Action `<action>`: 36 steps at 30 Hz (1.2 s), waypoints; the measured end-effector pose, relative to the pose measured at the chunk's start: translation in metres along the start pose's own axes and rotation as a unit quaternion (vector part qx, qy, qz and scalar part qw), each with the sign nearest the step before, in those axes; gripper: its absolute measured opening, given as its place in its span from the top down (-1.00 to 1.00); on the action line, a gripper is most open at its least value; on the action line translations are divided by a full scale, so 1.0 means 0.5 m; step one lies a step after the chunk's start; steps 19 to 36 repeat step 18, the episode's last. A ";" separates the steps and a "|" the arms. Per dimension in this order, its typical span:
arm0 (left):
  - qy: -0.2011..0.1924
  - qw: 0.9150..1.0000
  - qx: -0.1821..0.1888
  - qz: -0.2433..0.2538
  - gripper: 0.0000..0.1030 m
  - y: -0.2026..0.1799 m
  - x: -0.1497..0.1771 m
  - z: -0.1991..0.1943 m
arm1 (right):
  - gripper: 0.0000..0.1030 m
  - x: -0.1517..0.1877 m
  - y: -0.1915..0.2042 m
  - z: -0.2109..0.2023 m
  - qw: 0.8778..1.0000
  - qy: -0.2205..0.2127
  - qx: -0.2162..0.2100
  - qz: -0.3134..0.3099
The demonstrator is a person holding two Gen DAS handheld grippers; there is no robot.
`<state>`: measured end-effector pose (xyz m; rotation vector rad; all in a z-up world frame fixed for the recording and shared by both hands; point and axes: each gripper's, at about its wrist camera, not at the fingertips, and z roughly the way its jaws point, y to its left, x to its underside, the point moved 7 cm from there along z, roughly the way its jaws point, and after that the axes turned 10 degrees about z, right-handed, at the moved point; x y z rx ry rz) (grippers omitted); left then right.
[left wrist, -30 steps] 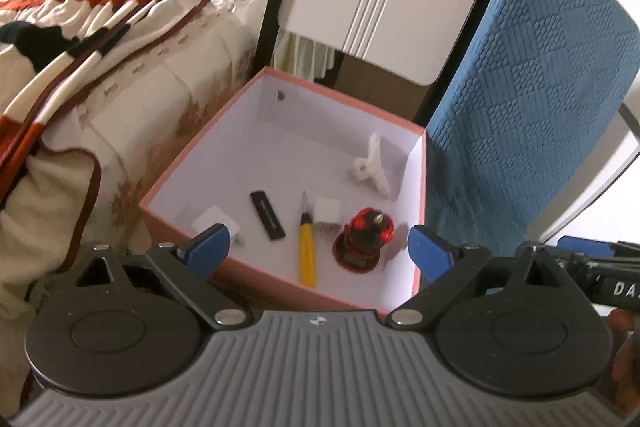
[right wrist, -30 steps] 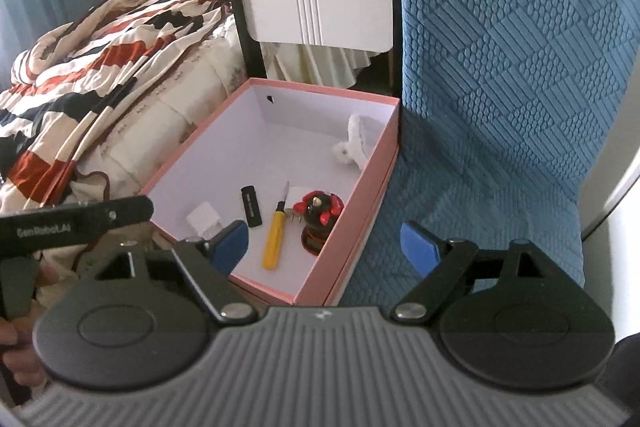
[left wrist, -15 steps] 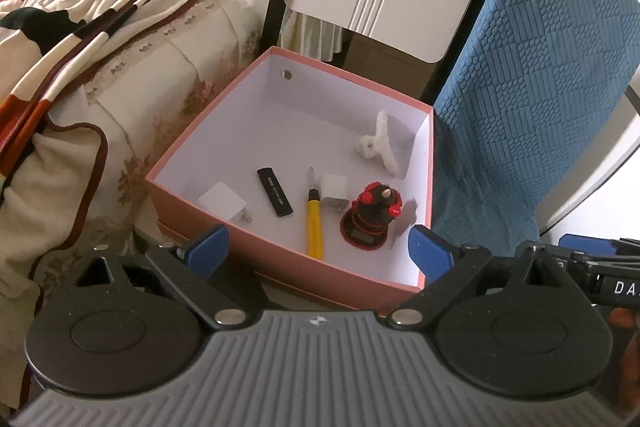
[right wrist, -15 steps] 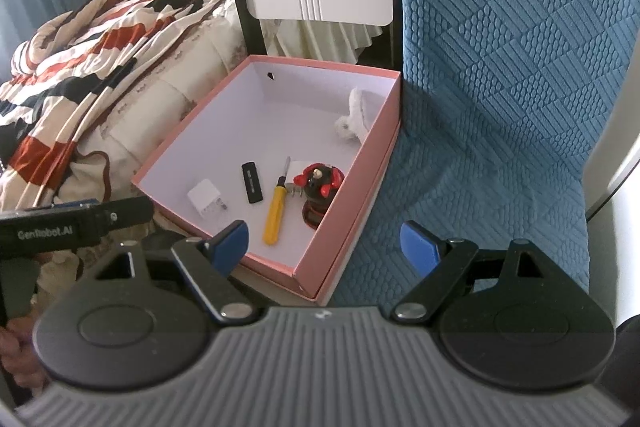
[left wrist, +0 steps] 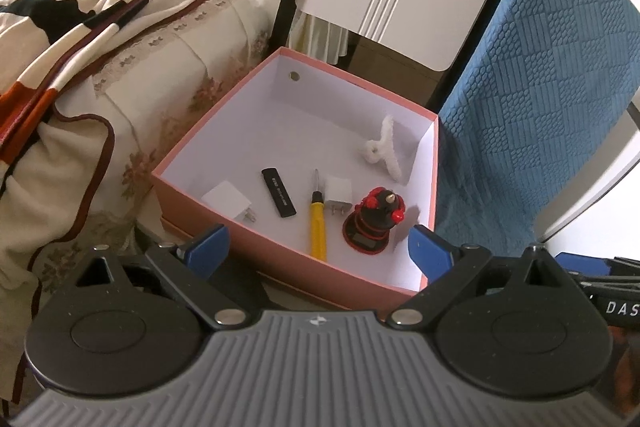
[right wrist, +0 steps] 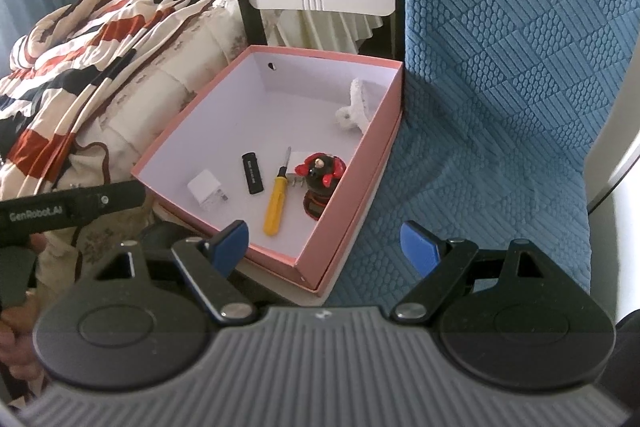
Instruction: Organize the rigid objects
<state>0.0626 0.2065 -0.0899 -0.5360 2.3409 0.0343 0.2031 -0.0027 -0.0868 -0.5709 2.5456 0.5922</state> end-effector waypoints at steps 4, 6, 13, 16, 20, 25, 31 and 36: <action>-0.005 1.000 -0.001 0.006 -0.90 -0.004 0.000 -0.007 | -0.65 0.001 0.001 -0.002 1.000 0.001 0.002 -0.002; -0.006 1.000 0.003 0.002 -0.90 -0.006 0.001 -0.009 | -0.65 0.000 0.000 -0.004 1.000 0.001 0.002 -0.003; -0.008 1.000 0.002 0.000 -0.90 -0.005 0.003 -0.012 | -0.65 0.004 0.003 -0.008 1.000 -0.002 0.004 -0.001; -0.011 1.000 0.000 0.000 -0.90 -0.003 0.002 -0.016 | -0.65 0.005 0.004 -0.011 1.000 -0.003 0.005 -0.001; -0.012 1.000 0.000 -0.002 -0.90 -0.003 0.002 -0.018 | -0.65 0.006 0.004 -0.012 1.000 -0.004 0.005 -0.001; -0.012 1.000 0.000 -0.002 -0.90 -0.003 0.002 -0.018 | -0.65 0.006 0.004 -0.012 1.000 -0.004 0.005 -0.001; -0.012 1.000 0.000 -0.002 -0.90 -0.003 0.002 -0.018 | -0.65 0.006 0.004 -0.012 1.000 -0.004 0.005 -0.001; -0.012 1.000 0.000 -0.002 -0.90 -0.003 0.002 -0.018 | -0.65 0.006 0.004 -0.012 1.000 -0.004 0.005 -0.001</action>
